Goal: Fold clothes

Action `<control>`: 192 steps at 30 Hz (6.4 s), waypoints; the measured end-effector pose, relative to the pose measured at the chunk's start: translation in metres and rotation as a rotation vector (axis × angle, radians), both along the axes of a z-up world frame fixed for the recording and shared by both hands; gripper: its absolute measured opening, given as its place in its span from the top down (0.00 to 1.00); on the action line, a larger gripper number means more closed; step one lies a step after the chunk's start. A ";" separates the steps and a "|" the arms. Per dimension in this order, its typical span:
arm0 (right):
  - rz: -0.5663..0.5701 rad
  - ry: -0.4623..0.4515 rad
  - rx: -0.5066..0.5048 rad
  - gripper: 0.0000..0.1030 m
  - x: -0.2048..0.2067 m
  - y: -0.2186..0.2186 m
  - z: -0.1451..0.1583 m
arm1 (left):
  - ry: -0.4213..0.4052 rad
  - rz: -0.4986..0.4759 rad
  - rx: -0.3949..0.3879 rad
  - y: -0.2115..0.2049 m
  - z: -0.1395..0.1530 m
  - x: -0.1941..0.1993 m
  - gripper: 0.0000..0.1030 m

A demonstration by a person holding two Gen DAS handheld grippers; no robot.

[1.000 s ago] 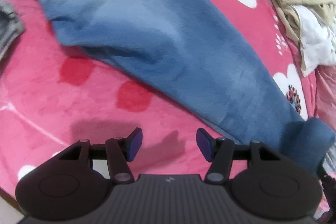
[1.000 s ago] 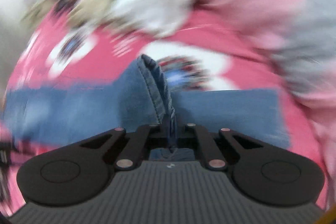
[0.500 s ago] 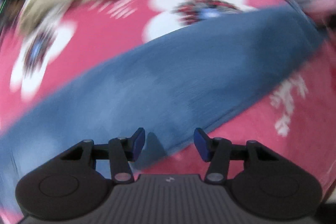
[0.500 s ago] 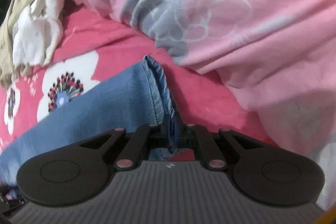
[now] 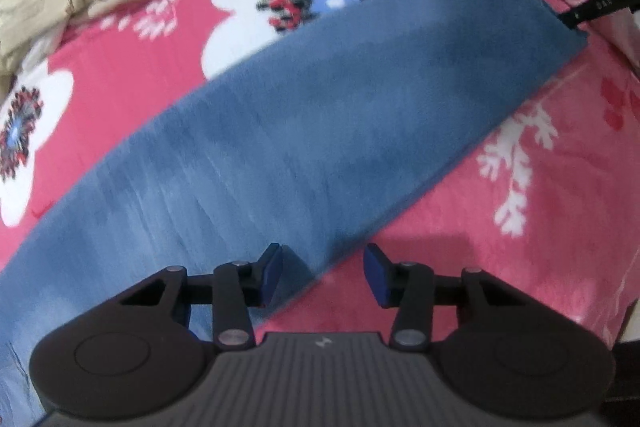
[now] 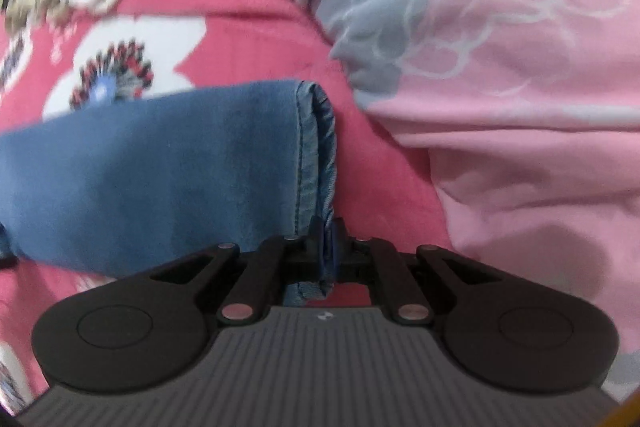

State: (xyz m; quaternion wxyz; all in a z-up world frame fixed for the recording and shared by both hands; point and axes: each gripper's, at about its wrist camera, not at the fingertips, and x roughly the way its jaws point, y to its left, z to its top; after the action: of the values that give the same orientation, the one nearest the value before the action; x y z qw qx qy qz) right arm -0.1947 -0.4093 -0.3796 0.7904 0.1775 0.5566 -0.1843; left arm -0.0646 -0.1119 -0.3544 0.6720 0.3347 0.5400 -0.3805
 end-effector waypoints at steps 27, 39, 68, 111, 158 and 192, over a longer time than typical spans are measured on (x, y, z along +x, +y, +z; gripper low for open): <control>0.216 -0.014 -0.198 0.91 0.050 0.021 -0.006 | 0.051 0.357 -0.045 0.046 -0.009 0.019 0.56; -0.658 -0.359 0.606 0.70 -0.083 -0.001 -0.025 | 0.060 0.448 -0.081 0.055 0.005 0.027 0.55; -0.687 -0.748 0.813 0.95 0.015 0.037 0.012 | 0.101 0.745 -0.238 0.125 0.001 0.049 0.57; 0.540 -0.518 0.650 0.94 0.347 0.556 0.089 | 0.006 1.244 -0.575 0.497 0.080 0.033 0.58; 0.706 -0.183 0.190 0.51 0.235 0.347 0.054 | 0.477 1.179 -0.724 0.325 -0.008 0.071 0.54; 1.502 -0.107 0.374 0.90 0.392 0.417 -0.011 | 0.240 1.348 -0.718 0.276 -0.038 0.061 0.91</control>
State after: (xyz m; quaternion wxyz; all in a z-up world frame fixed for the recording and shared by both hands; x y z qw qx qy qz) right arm 0.1970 0.0074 -0.3905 0.6861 -0.1082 0.5107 0.5067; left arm -0.0037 0.1638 -0.3919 0.7627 -0.3484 0.5397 -0.0747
